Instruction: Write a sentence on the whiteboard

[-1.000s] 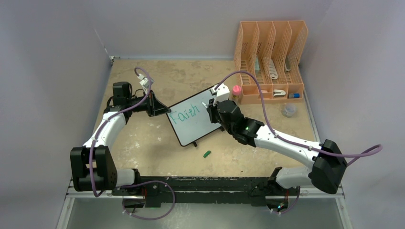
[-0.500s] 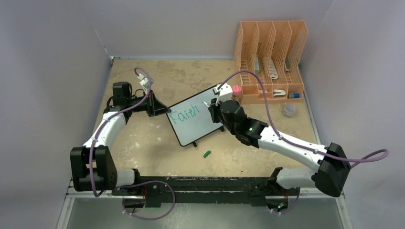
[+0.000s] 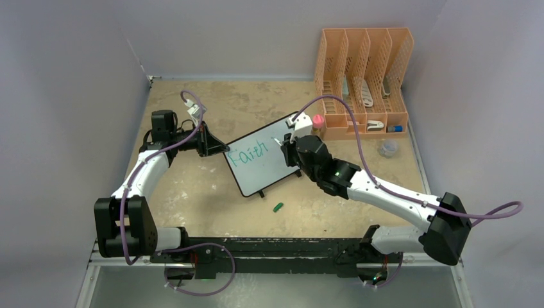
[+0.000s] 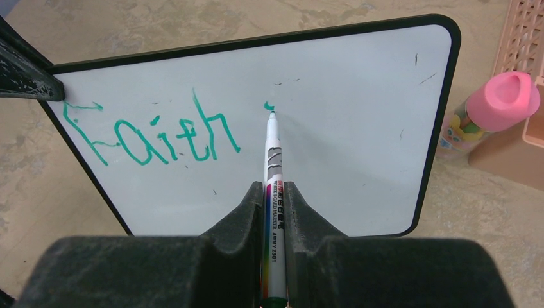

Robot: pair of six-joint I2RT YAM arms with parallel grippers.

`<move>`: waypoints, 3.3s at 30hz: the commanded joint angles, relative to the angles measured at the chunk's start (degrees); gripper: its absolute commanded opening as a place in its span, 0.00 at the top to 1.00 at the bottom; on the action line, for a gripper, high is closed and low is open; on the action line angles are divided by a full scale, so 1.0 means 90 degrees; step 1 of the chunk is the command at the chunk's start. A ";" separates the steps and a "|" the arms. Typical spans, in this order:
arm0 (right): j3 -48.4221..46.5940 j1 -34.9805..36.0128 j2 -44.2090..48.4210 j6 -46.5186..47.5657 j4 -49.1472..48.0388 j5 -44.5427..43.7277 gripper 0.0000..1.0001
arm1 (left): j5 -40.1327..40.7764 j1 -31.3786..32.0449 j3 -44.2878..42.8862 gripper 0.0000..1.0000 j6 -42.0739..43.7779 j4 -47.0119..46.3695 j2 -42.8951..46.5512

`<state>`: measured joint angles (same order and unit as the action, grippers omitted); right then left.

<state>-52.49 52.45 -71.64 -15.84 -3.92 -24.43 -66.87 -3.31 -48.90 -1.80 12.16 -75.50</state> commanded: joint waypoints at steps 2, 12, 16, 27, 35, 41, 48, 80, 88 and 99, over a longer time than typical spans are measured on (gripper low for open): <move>-0.0080 -0.0007 -0.0049 -0.0042 -0.0110 0.0053 1.00 | 0.0278 -0.0072 -0.0031 1.00 0.0337 -0.0043 0.0069; -0.0135 -0.0007 -0.0136 -0.0021 -0.0177 0.0082 1.00 | 0.0273 -0.0071 -0.0038 1.00 0.0337 -0.0046 0.0058; -0.0168 -0.0007 -0.0173 -0.0013 -0.0189 0.0056 1.00 | 0.0273 -0.0072 -0.0041 1.00 0.0337 -0.0050 0.0050; -0.0213 -0.0007 -0.0312 -0.0028 -0.0164 -0.0045 1.00 | 0.0274 -0.0072 -0.0045 1.00 0.0347 -0.0044 0.0040; -0.0176 -0.0007 -0.0259 -0.0106 0.0045 -0.0108 1.00 | 0.0273 -0.0072 -0.0053 1.00 0.0347 -0.0039 0.0049; -0.0088 -0.0007 -0.0194 -0.0159 0.0214 -0.0118 1.00 | 0.0281 -0.0072 -0.0045 1.00 0.0347 -0.0033 0.0062; -0.0057 -0.0007 -0.0214 -0.0217 0.0371 -0.0094 1.00 | 0.0300 -0.0072 -0.0048 1.00 0.0349 -0.0024 0.0069; -0.0476 0.0012 -0.0061 -0.0390 0.0465 -0.0108 1.00 | 0.0303 -0.0072 -0.0055 1.00 0.0358 -0.0036 0.0080; -0.0545 0.0012 -0.0143 -0.0330 0.0228 -0.0142 1.00 | 0.0308 -0.0072 -0.0055 1.00 0.0358 -0.0034 0.0063; -0.0535 0.0013 -0.0292 -0.0424 0.0236 -0.0454 1.00 | 0.0311 -0.0072 -0.0057 1.00 0.0362 -0.0033 0.0059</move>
<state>-54.76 52.49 -74.22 -19.09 0.08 -26.22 -66.78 -3.31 -48.90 -1.26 12.34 -75.42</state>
